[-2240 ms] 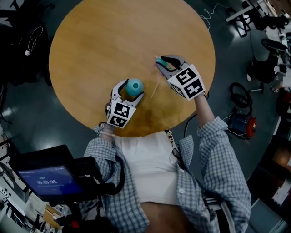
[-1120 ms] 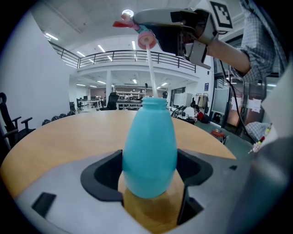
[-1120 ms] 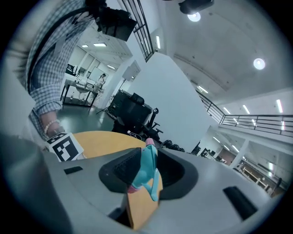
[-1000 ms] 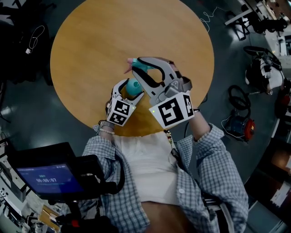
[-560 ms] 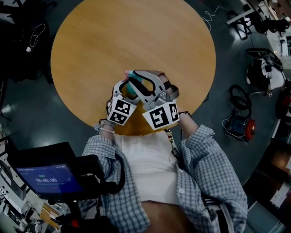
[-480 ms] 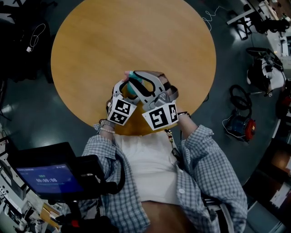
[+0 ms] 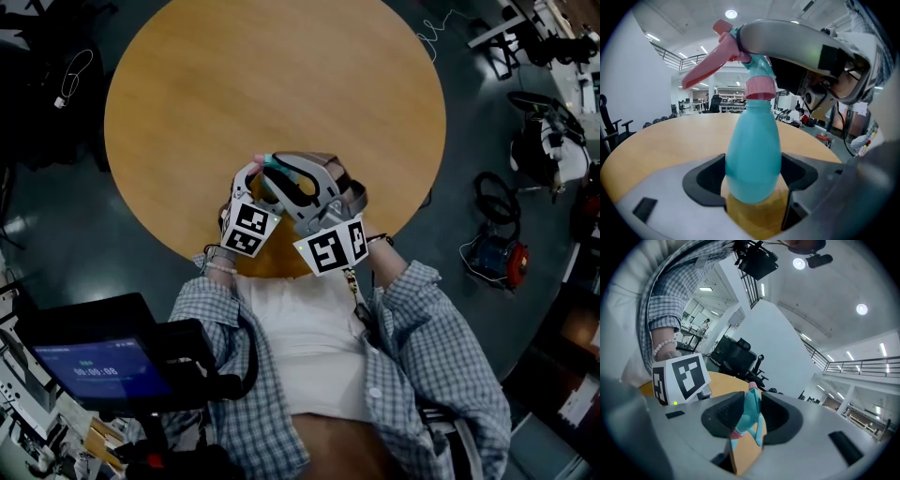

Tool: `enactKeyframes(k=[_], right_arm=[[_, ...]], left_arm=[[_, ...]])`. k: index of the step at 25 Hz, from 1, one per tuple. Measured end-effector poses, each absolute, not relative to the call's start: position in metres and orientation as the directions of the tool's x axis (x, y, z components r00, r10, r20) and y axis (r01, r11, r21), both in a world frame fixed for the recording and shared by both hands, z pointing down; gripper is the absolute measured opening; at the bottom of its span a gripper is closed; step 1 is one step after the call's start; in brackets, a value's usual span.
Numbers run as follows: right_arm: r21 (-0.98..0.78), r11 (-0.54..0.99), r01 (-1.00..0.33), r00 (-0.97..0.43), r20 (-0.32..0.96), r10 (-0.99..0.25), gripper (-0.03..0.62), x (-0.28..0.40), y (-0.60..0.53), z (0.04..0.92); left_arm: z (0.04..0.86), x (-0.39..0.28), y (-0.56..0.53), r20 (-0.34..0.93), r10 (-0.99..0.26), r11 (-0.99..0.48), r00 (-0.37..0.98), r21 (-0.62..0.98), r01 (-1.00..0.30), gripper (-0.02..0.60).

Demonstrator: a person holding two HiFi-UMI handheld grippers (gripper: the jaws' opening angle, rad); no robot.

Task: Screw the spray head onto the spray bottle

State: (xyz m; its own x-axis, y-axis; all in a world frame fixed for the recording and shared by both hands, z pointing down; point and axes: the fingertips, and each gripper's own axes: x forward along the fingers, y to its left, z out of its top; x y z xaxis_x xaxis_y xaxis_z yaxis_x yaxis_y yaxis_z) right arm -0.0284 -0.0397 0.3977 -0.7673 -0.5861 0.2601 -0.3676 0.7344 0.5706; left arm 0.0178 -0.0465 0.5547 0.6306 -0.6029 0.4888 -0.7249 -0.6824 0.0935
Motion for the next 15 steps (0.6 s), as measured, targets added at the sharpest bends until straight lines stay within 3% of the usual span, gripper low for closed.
enactKeyframes(k=[15], right_arm=[[0.623,0.694,-0.362,-0.751,0.247,-0.613,0.104,-0.029,-0.039,0.407]], left_arm=[[0.556,0.019,-0.047,0.490,-0.601,-0.684,0.632,0.094,-0.724,0.374]])
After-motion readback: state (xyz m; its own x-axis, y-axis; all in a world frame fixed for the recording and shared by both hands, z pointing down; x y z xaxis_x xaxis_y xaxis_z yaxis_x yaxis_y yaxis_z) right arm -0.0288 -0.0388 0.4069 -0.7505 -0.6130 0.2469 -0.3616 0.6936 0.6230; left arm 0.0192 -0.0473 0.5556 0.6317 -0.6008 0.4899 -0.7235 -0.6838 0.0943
